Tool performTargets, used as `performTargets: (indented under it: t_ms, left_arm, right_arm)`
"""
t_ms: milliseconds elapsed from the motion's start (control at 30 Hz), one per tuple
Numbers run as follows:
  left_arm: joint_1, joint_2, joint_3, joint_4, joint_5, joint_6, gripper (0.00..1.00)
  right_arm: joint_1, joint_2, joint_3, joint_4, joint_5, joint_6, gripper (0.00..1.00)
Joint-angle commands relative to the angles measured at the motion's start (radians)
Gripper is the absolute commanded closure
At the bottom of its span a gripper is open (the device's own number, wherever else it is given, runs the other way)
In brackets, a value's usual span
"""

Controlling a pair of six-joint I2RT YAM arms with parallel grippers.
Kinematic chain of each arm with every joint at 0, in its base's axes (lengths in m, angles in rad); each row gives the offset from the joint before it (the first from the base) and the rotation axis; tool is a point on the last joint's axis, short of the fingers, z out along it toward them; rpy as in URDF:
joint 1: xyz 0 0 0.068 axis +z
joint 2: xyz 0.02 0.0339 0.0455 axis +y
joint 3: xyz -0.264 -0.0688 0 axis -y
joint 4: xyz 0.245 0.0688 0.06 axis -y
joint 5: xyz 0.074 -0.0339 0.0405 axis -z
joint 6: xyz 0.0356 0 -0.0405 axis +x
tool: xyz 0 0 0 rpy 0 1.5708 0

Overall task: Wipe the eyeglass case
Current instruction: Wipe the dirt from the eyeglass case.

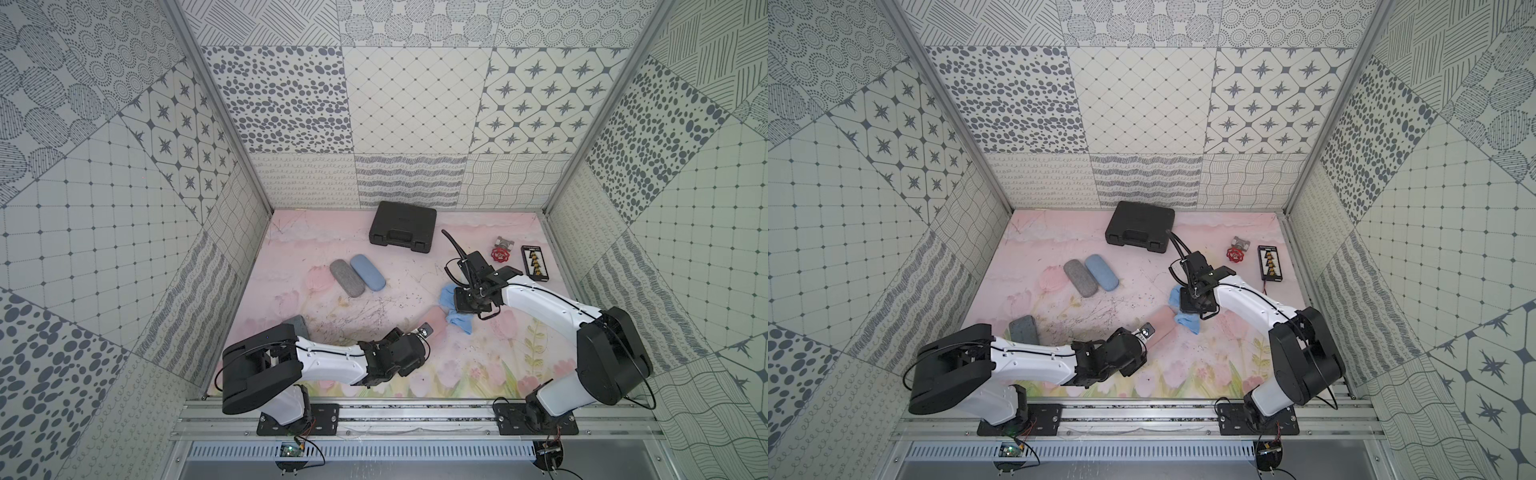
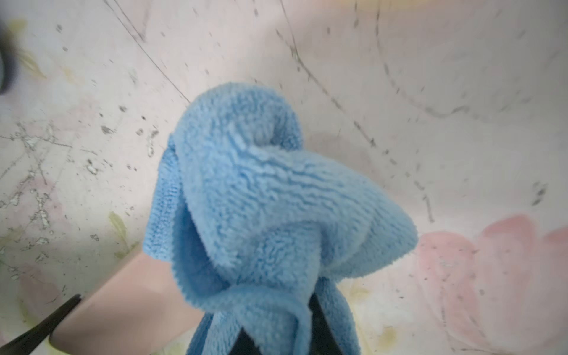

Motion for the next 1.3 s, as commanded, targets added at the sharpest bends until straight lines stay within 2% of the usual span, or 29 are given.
performTargets:
  t_ms: [0,100,167,267,400,567,633,667,733,767,833,900,1033,1100,1133,1200,1267]
  left_arm:
    - [-0.088,0.076,0.066,-0.068,-0.228,0.116,0.37]
    - [-0.135,0.134,0.113,-0.112,-0.298,0.156,0.38]
    - [-0.146,0.161,0.139,-0.15,-0.324,0.143,0.39]
    - [-0.15,0.177,0.155,-0.199,-0.349,0.106,0.46]
    - [-0.15,0.168,0.149,-0.221,-0.345,0.066,0.56]
    - [-0.147,0.188,0.164,-0.265,-0.312,0.001,0.73]
    - [-0.146,0.191,0.17,-0.281,-0.294,-0.024,0.77]
    - [-0.145,0.189,0.17,-0.283,-0.282,-0.029,0.79]
    - [-0.144,0.185,0.167,-0.276,-0.262,-0.025,0.8]
    - [-0.144,0.182,0.164,-0.267,-0.252,-0.018,0.8]
    - [-0.143,0.173,0.157,-0.25,-0.228,0.004,0.8]
    - [-0.139,0.164,0.149,-0.24,-0.204,0.01,0.8]
    - [-0.112,0.153,0.141,-0.239,-0.167,-0.011,0.8]
    - [-0.101,0.143,0.134,-0.244,-0.15,-0.028,0.8]
    - [-0.094,0.135,0.128,-0.244,-0.14,-0.038,0.81]
    - [-0.083,0.121,0.117,-0.243,-0.124,-0.048,0.82]
    - [-0.077,0.109,0.104,-0.242,-0.109,-0.052,0.84]
  right_arm:
    - [0.072,0.039,0.127,-0.097,0.083,-0.079,1.0]
    - [0.201,0.158,0.257,-0.121,0.049,-0.064,1.0]
    - [0.278,0.249,0.338,-0.118,-0.017,-0.051,1.0]
    - [0.311,0.318,0.361,-0.071,-0.141,-0.019,1.0]
    - [0.277,0.305,0.248,-0.019,-0.209,-0.004,1.0]
    - [0.079,0.211,-0.005,0.036,-0.289,-0.008,1.0]
    - [0.009,0.173,-0.049,0.022,-0.22,-0.027,1.0]
    - [-0.006,0.165,-0.032,-0.022,-0.13,-0.045,1.0]
    - [0.012,0.163,0.049,-0.11,0.06,-0.078,1.0]
    - [0.032,0.161,0.089,-0.132,0.116,-0.086,1.0]
    - [0.079,0.147,0.165,-0.137,0.126,-0.099,1.0]
    - [0.127,0.141,0.201,-0.101,0.021,-0.092,1.0]
    - [0.186,0.183,0.13,0.046,-0.403,0.019,1.0]
    - [0.177,0.183,0.025,0.16,-0.513,0.076,1.0]
    - [0.159,0.184,-0.017,0.18,-0.524,0.072,1.0]
    - [0.096,0.187,-0.064,0.134,-0.45,0.016,1.0]
    - [0.018,0.181,-0.065,0.023,-0.259,-0.065,1.0]
